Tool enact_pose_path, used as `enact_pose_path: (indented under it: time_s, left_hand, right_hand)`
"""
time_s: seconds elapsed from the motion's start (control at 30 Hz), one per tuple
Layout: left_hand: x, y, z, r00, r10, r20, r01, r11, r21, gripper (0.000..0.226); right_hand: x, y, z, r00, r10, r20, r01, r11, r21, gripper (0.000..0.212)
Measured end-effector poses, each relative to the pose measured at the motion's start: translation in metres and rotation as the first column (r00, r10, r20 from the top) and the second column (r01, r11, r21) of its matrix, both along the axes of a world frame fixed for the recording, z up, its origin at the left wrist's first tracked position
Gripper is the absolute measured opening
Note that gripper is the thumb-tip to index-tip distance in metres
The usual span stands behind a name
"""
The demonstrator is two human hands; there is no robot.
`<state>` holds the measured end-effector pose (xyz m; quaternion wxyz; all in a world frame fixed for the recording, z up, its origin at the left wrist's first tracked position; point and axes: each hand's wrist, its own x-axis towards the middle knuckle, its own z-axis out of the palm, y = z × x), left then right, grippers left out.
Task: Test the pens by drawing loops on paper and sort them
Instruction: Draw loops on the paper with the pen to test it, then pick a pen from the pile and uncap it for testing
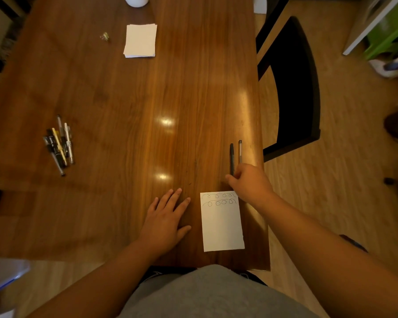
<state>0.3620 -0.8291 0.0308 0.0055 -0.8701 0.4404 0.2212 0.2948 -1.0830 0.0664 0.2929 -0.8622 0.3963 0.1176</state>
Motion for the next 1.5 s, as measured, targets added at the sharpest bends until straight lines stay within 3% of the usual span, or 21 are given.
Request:
enact_pose_path:
  time_s: [0.17,0.3,0.37,0.63,0.9,1.17,1.33,1.5]
  left_hand:
    - [-0.008,0.003,0.017,0.975,0.155,-0.156,-0.176,0.976,-0.128,0.048]
    - [-0.028,0.021,0.033,0.817,0.374,-0.438,-0.471,0.872,-0.134,0.026]
    - [-0.039,0.033,0.033,0.745,0.431,-0.509,-0.546,0.832,-0.095,0.019]
    - [-0.065,0.110,0.044,0.631,0.564,-0.533,-0.695,0.716,-0.066,0.003]
    - [-0.004,0.200,0.042,0.575,0.607,-0.549,-0.764,0.639,-0.093,0.004]
    - [0.116,0.294,0.029,0.673,0.521,-0.524,-0.648,0.757,-0.080,0.001]
    - [0.176,0.319,0.029,0.748,0.422,-0.513,-0.538,0.838,-0.095,0.014]
    - [0.215,0.322,0.021,0.924,0.278,-0.262,-0.332,0.923,-0.193,0.036]
  right_hand:
    - [-0.062,0.029,0.018,0.991,0.014,0.135,-0.044,0.974,0.223,0.015]
    - [-0.105,0.053,0.026,0.985,0.024,0.169,-0.080,0.941,0.329,0.015]
    - [-0.119,0.061,0.024,0.987,0.011,0.163,-0.072,0.925,0.372,0.015]
    - [-0.120,0.102,0.025,0.984,0.135,0.116,-0.172,0.887,0.428,0.015]
    - [-0.040,0.170,0.018,0.970,0.232,0.070,-0.240,0.876,0.419,0.020]
    - [0.053,0.272,0.010,0.989,0.150,-0.006,-0.136,0.915,0.379,0.021]
    - [0.111,0.323,0.007,0.996,0.081,-0.044,-0.060,0.931,0.361,0.019]
    - [0.172,0.356,0.004,0.987,0.152,-0.048,-0.132,0.951,0.280,0.015]
